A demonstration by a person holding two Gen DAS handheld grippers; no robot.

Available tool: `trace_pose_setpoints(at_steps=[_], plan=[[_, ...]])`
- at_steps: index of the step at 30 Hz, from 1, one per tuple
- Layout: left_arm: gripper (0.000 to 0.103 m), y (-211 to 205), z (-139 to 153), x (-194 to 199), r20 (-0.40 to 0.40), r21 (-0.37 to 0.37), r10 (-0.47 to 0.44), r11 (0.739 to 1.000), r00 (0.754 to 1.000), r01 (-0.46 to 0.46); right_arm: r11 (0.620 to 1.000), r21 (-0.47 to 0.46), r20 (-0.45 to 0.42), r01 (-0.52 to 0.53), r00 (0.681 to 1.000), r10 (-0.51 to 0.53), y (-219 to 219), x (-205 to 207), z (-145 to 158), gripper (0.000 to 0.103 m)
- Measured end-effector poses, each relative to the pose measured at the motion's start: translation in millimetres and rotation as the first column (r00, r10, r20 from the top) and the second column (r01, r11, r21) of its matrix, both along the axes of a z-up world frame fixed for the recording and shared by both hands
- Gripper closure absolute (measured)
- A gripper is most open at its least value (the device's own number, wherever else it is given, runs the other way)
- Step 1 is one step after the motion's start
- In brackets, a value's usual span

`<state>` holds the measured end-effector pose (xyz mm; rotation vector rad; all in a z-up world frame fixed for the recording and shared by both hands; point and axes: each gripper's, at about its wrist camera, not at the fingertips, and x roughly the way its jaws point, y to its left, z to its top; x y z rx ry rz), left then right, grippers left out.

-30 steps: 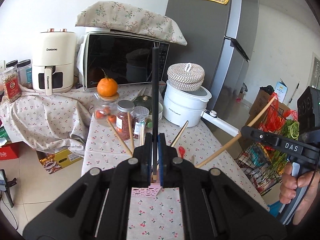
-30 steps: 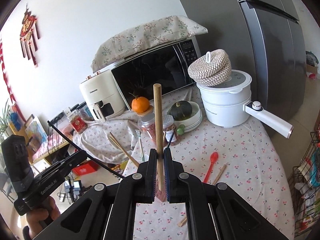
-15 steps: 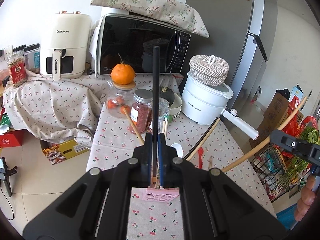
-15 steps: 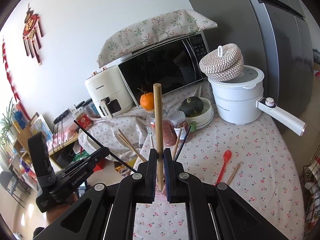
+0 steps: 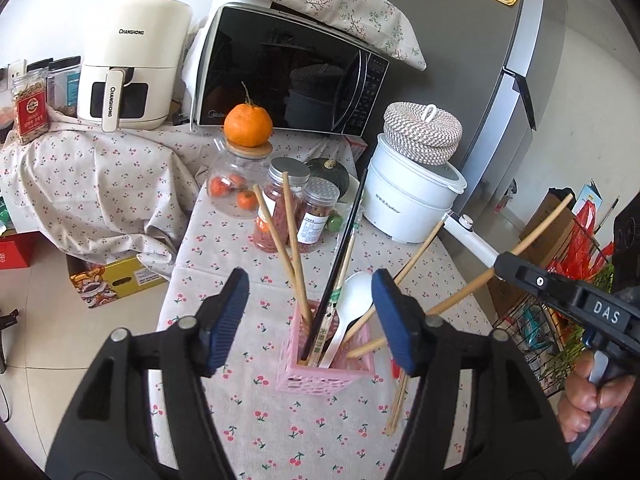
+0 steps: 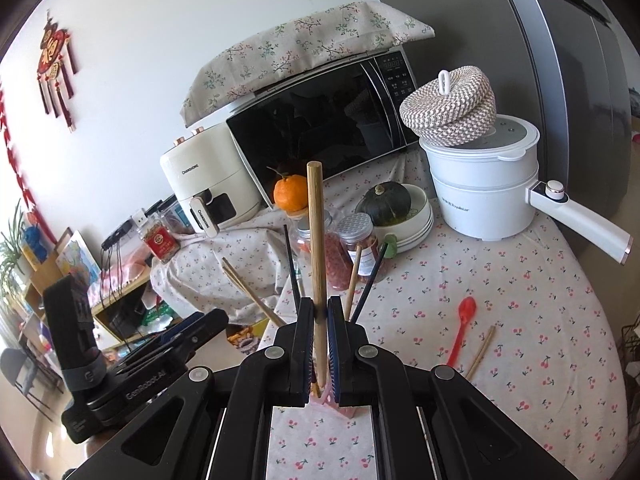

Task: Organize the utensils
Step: 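Lower the black chopstick into the pink holder with the left gripper while the right carries the wooden chopstick, then lower the wooden chopstick into the pink holder and open the right gripper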

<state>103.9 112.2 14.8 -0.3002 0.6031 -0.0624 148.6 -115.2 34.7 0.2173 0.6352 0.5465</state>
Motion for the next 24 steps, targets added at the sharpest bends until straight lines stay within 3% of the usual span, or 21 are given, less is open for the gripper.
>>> trace_pose_setpoints(at_steps=[9, 12, 14, 16, 18, 21, 24], plan=[[0.021, 4, -21, -7, -0.105, 0.051, -0.024, 0.998, 0.994, 0.029, 1.0, 0.007, -0.089, -0.005, 0.996, 0.005, 17, 26, -29, 0.096], [0.014, -1, -28, -7, -0.142, 0.088, -0.026, 0.995, 0.989, 0.039, 0.999, 0.029, -0.076, -0.024, 0.997, 0.027, 16, 28, -32, 0.092], [0.007, -5, -30, -8, -0.147, 0.096, -0.039, 0.994, 0.988, 0.054, 0.999, 0.046, -0.068, -0.022, 0.997, 0.025, 10, 27, -29, 0.083], [0.001, -10, -31, -11, -0.143, 0.098, -0.049, 0.993, 0.989, 0.064, 0.997, 0.071, -0.057, -0.007, 0.998, 0.011, 1, 25, -22, 0.058], [0.001, -14, -31, -13, -0.147, 0.098, -0.056, 0.993, 0.988, 0.071, 0.995, 0.104, -0.042, 0.014, 0.999, -0.009, -11, 21, -16, 0.045], [0.001, -21, -34, -16, -0.16, 0.078, -0.065, 0.994, 0.985, 0.078, 0.992, 0.127, -0.019, 0.026, 1.0, -0.024, -29, 15, -6, 0.043], [0.001, -32, -40, -18, -0.189, 0.074, -0.084, 0.992, 0.978, 0.1, 0.992, 0.109, -0.006, 0.062, 0.998, -0.062, -47, 10, -1, 0.034]])
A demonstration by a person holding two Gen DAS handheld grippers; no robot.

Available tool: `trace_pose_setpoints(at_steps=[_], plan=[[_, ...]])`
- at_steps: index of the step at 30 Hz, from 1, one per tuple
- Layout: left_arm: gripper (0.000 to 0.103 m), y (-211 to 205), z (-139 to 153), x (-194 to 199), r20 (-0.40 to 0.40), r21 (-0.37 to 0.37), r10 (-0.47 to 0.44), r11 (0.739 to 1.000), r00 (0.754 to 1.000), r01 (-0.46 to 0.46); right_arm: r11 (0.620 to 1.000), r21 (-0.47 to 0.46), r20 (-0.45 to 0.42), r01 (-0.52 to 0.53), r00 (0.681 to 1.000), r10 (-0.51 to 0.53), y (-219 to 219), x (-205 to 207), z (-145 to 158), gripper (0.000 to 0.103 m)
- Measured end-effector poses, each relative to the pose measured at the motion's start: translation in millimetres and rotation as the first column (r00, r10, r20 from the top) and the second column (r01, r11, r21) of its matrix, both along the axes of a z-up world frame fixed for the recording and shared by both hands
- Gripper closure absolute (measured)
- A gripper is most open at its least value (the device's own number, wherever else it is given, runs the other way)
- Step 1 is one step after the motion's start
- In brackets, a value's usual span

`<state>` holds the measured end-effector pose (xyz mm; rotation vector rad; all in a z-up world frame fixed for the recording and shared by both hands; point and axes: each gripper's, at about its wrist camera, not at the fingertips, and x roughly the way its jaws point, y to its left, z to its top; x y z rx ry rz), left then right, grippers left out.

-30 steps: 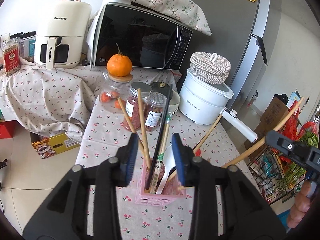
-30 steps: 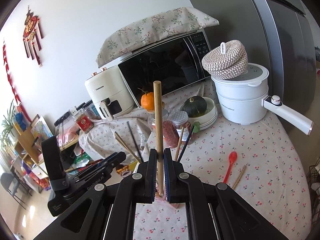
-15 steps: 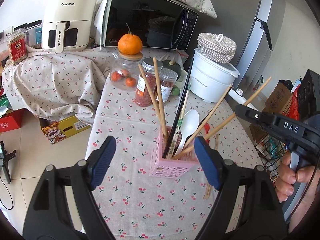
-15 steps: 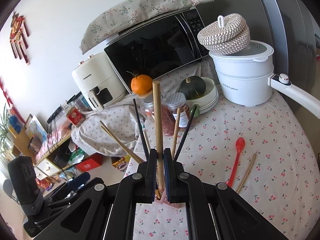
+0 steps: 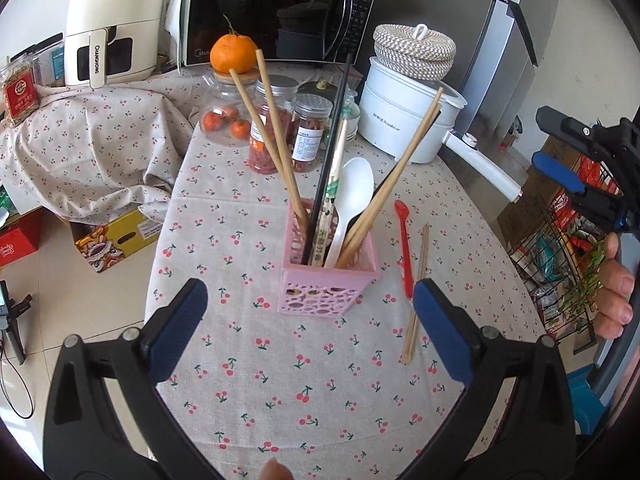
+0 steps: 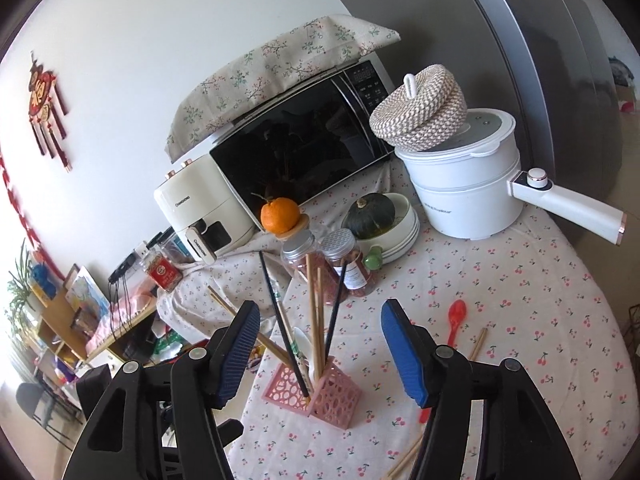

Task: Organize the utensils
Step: 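Lower the wooden chopstick into the pink holder and open the right gripper, then reach the right gripper to the last wooden chopstick and grasp it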

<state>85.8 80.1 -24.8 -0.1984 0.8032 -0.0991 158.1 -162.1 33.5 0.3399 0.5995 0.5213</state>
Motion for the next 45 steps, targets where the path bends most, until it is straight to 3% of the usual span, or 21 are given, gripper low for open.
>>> trace_pose_setpoints(at_steps=[7, 16, 22, 28, 34, 38, 41, 45], plan=[[0.001, -20, -8, -3, -0.026, 0.015, -0.041, 0.999, 0.999, 0.042, 0.986, -0.132, -0.04, 0.102, 0.993, -0.108, -35, -3, -19, 0.015], [0.001, -36, -15, -2, -0.062, 0.043, -0.067, 0.997, 0.996, 0.069, 0.926, -0.353, -0.192, 0.136, 0.958, -0.214, -60, 16, -86, 0.014], [0.001, -33, -20, 3, -0.09, 0.026, -0.069, 0.997, 0.994, 0.072, 0.911, -0.395, -0.298, 0.116, 0.922, -0.246, -62, 37, -129, 0.014], [0.001, -26, -20, 7, -0.093, 0.002, -0.055, 0.998, 0.994, 0.055, 0.89, -0.441, -0.344, 0.117, 0.894, -0.288, -46, 63, -162, 0.014], [0.001, -18, -20, 8, -0.088, -0.006, -0.044, 0.999, 0.995, 0.044, 0.904, -0.394, -0.404, 0.163, 0.853, -0.329, -32, 83, -185, 0.013], [0.001, -14, -21, 10, -0.094, 0.002, -0.029, 1.0, 0.995, 0.029, 0.847, -0.503, -0.339, 0.171, 0.863, -0.376, -13, 87, -188, 0.013], [0.001, -18, -21, 9, -0.097, 0.019, -0.036, 0.999, 0.995, 0.038, 0.794, -0.595, -0.294, 0.123, 0.886, -0.358, 5, 82, -191, 0.023], [0.001, -29, -19, 4, -0.092, 0.046, -0.071, 0.996, 0.993, 0.076, 0.81, -0.585, -0.339, 0.039, 0.896, -0.288, 7, 74, -184, 0.066]])
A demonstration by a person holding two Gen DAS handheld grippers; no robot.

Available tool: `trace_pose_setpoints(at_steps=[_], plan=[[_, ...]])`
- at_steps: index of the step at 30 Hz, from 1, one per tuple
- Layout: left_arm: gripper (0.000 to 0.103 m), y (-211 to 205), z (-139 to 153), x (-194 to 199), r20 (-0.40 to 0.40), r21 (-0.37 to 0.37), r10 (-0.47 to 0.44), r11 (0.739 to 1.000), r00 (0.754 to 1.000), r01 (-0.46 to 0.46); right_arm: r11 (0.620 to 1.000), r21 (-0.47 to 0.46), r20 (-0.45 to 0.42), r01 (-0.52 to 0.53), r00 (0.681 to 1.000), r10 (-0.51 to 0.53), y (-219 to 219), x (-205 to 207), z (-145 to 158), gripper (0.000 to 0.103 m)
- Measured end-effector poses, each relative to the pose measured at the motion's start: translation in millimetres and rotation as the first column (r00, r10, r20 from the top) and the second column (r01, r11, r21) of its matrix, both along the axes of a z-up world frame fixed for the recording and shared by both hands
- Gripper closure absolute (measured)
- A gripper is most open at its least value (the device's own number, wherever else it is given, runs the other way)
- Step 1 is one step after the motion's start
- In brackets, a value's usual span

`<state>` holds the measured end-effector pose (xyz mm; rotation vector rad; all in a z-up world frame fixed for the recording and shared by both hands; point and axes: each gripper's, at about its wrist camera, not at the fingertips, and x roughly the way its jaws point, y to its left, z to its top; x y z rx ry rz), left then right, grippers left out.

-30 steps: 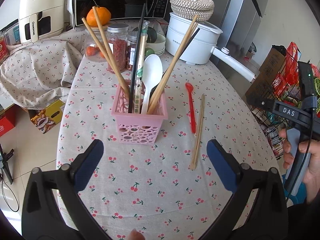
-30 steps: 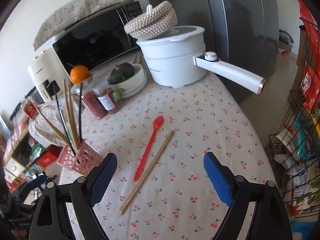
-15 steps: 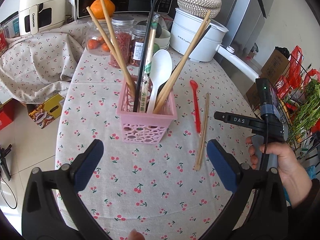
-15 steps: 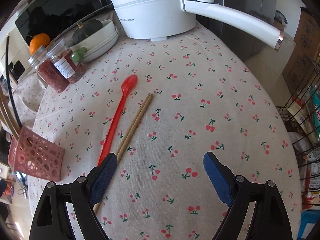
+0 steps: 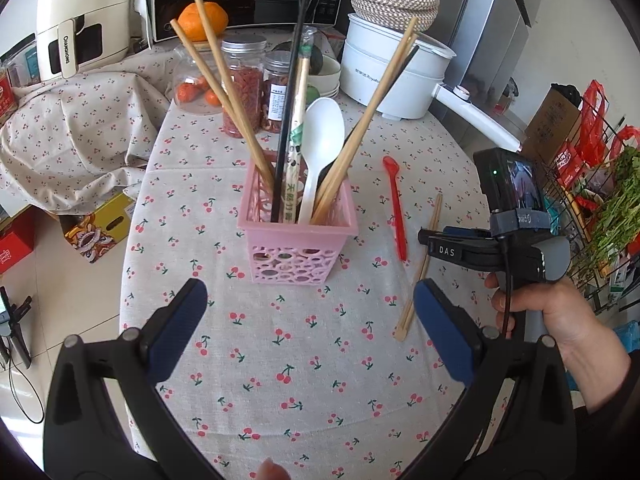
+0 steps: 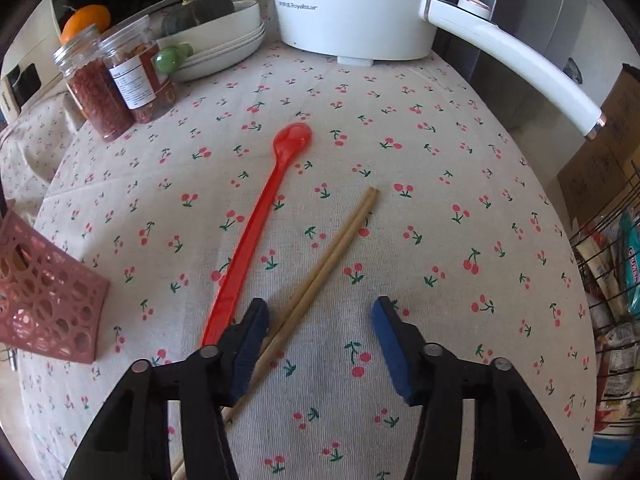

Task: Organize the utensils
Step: 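Reach the right gripper to the last wooden chopstick and grasp it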

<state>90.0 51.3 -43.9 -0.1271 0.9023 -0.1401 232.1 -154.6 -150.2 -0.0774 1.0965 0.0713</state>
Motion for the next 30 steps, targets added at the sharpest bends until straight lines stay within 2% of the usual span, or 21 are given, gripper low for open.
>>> trace_pose_setpoints(at_steps=[1, 4, 7, 10, 13, 19, 23, 26, 30], plan=[[0.001, -5, 1, -1, -0.005, 0.007, -0.015, 1.0, 1.0, 0.015, 1.0, 0.005, -0.018, -0.027, 0.999, 0.027, -2, -2, 1, 0.078], [0.001, -22, 2, -6, -0.022, 0.025, -0.075, 0.997, 0.997, 0.076, 0.997, 0.058, -0.077, -0.047, 0.996, 0.052, -18, -8, 3, 0.094], [0.001, -44, 4, -12, -0.016, 0.044, -0.136, 0.99, 0.991, 0.137, 0.992, 0.129, -0.128, -0.001, 0.992, 0.018, -48, -13, 5, 0.094], [0.001, -65, 0, -13, -0.049, 0.045, -0.171, 0.984, 0.984, 0.173, 0.986, 0.161, -0.146, 0.042, 0.989, -0.018, -78, -23, 9, 0.094], [0.001, -90, -5, -10, -0.1, 0.065, -0.208, 0.974, 0.973, 0.215, 0.979, 0.192, -0.129, 0.064, 0.991, -0.04, -104, -33, 21, 0.094], [0.001, -144, -8, 4, -0.128, 0.214, -0.259, 0.935, 0.957, 0.281, 0.97, 0.23, -0.09, 0.085, 0.994, -0.066, -143, -56, 43, 0.094], [0.002, -162, -17, 42, -0.175, 0.227, -0.228, 0.937, 0.958, 0.265, 0.958, 0.272, -0.059, 0.089, 0.995, -0.076, -162, -62, 57, 0.094], [0.014, -175, -26, 81, -0.232, 0.242, -0.185, 0.94, 0.955, 0.241, 0.945, 0.311, -0.055, 0.102, 0.994, -0.09, -170, -59, 60, 0.094], [0.031, -184, -36, 129, -0.244, 0.27, -0.114, 0.946, 0.963, 0.18, 0.931, 0.354, -0.063, 0.088, 0.996, -0.07, -171, -52, 60, 0.093]])
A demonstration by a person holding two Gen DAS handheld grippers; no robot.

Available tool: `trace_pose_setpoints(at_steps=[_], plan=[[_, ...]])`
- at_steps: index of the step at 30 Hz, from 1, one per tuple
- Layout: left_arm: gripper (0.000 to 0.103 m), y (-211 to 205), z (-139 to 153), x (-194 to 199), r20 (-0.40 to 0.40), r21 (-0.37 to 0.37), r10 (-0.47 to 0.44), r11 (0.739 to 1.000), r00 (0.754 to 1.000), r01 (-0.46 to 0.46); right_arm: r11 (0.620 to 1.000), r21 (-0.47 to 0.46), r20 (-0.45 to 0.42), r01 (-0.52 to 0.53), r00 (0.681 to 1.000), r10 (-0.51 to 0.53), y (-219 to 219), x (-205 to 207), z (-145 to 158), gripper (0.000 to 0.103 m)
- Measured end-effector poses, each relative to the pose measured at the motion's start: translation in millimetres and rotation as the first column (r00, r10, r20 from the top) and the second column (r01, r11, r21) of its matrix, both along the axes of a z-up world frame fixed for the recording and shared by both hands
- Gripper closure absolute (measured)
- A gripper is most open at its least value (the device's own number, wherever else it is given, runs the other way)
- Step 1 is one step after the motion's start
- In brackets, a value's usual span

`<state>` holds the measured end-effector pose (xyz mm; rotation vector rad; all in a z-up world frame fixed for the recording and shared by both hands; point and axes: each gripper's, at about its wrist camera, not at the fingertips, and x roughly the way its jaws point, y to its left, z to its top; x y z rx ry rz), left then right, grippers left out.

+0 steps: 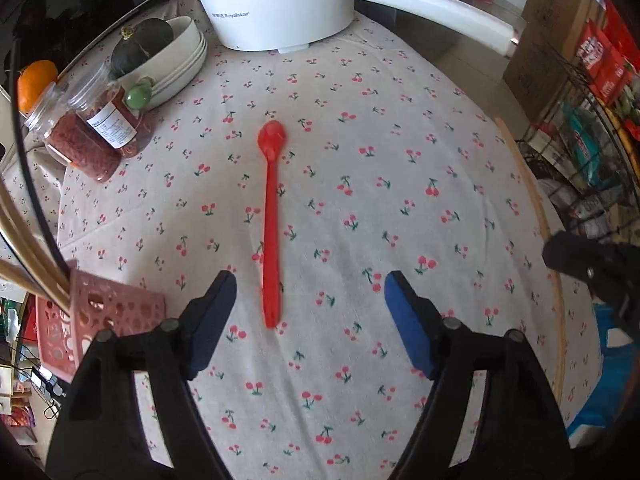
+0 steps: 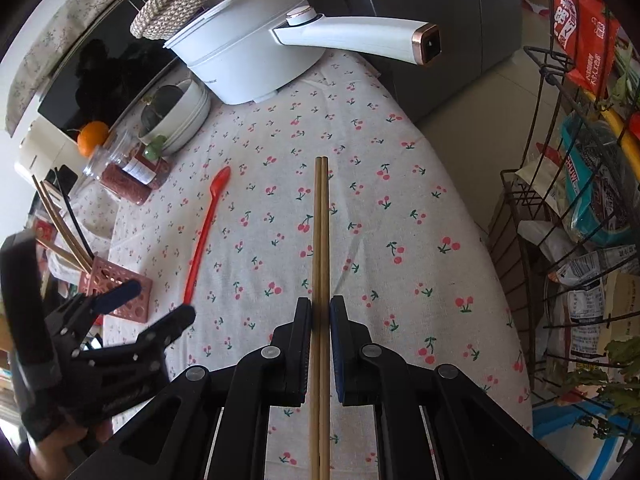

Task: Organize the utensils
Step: 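Reach the right gripper to the last wooden chopstick and grasp it, then grasp the red spoon by its handle with the left gripper, then lower the red spoon into the pink holder with the left gripper while the right carries the wooden chopstick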

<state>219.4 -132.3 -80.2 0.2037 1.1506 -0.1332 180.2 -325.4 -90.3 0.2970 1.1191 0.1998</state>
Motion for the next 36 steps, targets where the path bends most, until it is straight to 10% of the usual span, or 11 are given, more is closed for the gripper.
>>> trace_pose_setpoints(at_steps=[22, 25, 36], plan=[[0.081, 9, -46, 117, -0.122, 0.001, 0.111, 0.994, 0.986, -0.112, 0.999, 0.044, 0.025, -0.027, 0.999, 0.026, -9, 15, -2, 0.093], [0.094, 10, -47, 119, -0.135, -0.044, 0.094, 0.994, 0.986, -0.101, 0.999, 0.039, 0.022, -0.028, 0.999, 0.027, -6, 16, -3, 0.093], [0.095, 2, 2, 39, 0.035, -0.114, -0.011, 0.993, 0.999, 0.015, 0.999, 0.033, 0.057, -0.011, 0.998, 0.009, 2, 10, 10, 0.093]])
